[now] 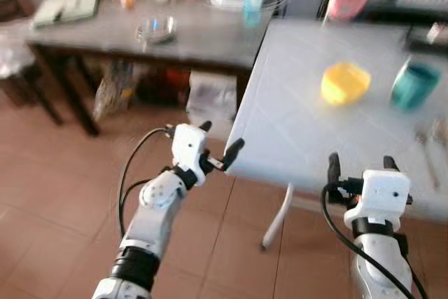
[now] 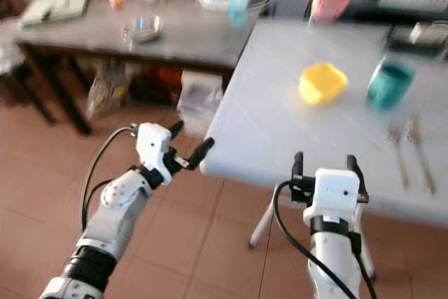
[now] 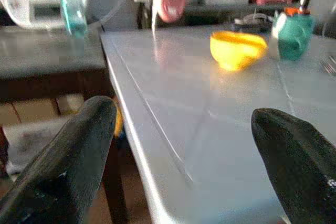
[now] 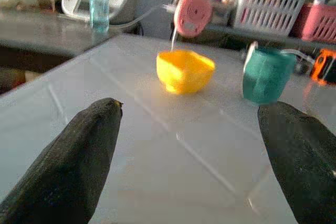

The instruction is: Setting the table

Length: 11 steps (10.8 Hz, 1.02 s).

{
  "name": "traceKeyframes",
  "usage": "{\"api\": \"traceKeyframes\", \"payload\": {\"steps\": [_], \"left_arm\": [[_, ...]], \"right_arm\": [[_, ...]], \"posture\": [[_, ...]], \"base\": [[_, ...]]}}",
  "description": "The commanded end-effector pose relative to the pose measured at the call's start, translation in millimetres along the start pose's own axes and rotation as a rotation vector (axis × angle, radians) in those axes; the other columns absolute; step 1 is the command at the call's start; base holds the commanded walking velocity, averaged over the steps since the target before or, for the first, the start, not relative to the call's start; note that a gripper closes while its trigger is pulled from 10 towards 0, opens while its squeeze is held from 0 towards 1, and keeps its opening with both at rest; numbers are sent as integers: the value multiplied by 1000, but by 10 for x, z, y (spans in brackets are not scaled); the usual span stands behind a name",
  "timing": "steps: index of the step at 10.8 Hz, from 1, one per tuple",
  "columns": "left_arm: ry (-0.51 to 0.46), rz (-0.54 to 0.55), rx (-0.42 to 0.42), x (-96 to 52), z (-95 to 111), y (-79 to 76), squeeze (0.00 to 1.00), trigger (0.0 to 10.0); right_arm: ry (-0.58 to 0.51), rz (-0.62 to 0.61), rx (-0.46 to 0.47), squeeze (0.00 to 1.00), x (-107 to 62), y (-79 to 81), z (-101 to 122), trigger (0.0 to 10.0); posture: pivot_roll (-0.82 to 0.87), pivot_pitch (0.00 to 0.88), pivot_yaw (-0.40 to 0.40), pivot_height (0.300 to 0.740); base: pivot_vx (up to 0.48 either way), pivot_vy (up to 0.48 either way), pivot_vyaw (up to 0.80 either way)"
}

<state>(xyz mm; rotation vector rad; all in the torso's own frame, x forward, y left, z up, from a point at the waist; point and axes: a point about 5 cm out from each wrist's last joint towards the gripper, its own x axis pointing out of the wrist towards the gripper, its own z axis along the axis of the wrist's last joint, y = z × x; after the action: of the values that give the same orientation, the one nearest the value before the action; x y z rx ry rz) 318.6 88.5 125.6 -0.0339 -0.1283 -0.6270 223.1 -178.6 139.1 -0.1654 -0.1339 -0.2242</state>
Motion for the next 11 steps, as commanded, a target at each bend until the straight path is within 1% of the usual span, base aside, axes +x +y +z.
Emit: {"api": "traceKeyframes", "payload": {"steps": [1,4,6,9,11], "left_arm": [[16,17,9,-53,-10,76,0,10000],[21,5,4,-45,-26,41,0,10000],[24,2,-2,-51,-31,33,0,10000],[28,4,-8,-49,-46,17,0,10000],[35,5,-18,-54,-58,7,0,10000]], "right_arm": [[2,19,13,0,-18,57,7,10000],[2,22,11,0,-17,52,6,10000],[-1,24,10,0,-9,59,12,10000],[-2,32,6,0,-7,60,12,10000],[1,36,0,0,-5,59,11,10000]], "posture": [[3,68,69,740],[1,66,67,740],[2,64,65,740],[0,64,59,740],[-2,64,54,740]], "base": [[371,0,-681],[371,0,-681],[368,0,-413],[345,0,0],[0,0,0]]}}
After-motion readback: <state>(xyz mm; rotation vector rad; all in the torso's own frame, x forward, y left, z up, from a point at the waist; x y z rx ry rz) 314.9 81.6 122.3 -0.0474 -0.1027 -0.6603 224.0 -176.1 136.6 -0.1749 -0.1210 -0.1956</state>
